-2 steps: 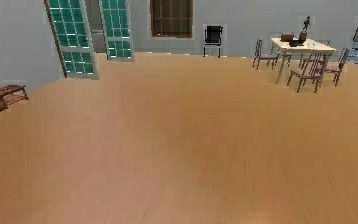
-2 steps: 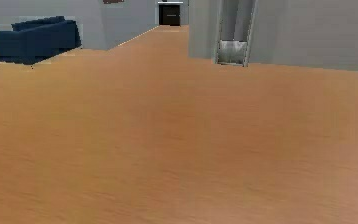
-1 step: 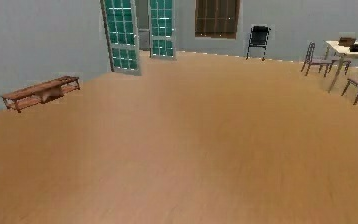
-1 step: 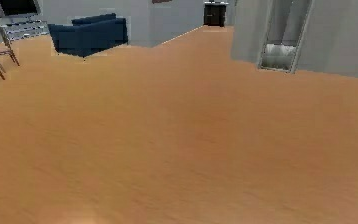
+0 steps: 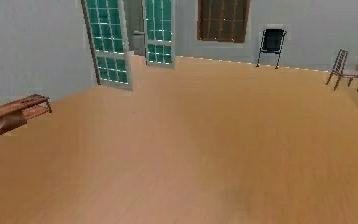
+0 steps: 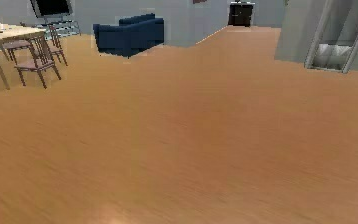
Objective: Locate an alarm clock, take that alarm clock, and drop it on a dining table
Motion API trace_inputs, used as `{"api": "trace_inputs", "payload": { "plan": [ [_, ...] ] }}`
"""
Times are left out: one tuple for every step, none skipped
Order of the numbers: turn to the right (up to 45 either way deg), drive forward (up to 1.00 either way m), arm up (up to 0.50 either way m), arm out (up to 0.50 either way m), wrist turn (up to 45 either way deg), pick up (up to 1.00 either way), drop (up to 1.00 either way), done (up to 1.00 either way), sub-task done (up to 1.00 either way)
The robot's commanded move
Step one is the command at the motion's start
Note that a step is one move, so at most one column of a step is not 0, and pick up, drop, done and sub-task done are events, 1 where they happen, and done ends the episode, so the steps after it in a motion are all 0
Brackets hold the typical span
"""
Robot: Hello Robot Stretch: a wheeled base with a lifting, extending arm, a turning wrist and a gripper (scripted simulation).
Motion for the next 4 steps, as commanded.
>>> {"api": "trace_inputs", "payload": {
  "plan": [
    [-3.0, 0.0, 0.0, 0.0, 0.0, 0.0, 0.0, 0.0, 0.0],
    [0.0, 1.0, 0.0, 0.0, 0.0, 0.0, 0.0, 0.0, 0.0],
    [0.0, 1.0, 0.0, 0.0, 0.0, 0.0, 0.0, 0.0, 0.0],
    [0.0, 1.0, 0.0, 0.0, 0.0, 0.0, 0.0, 0.0, 0.0]
  ]
}}
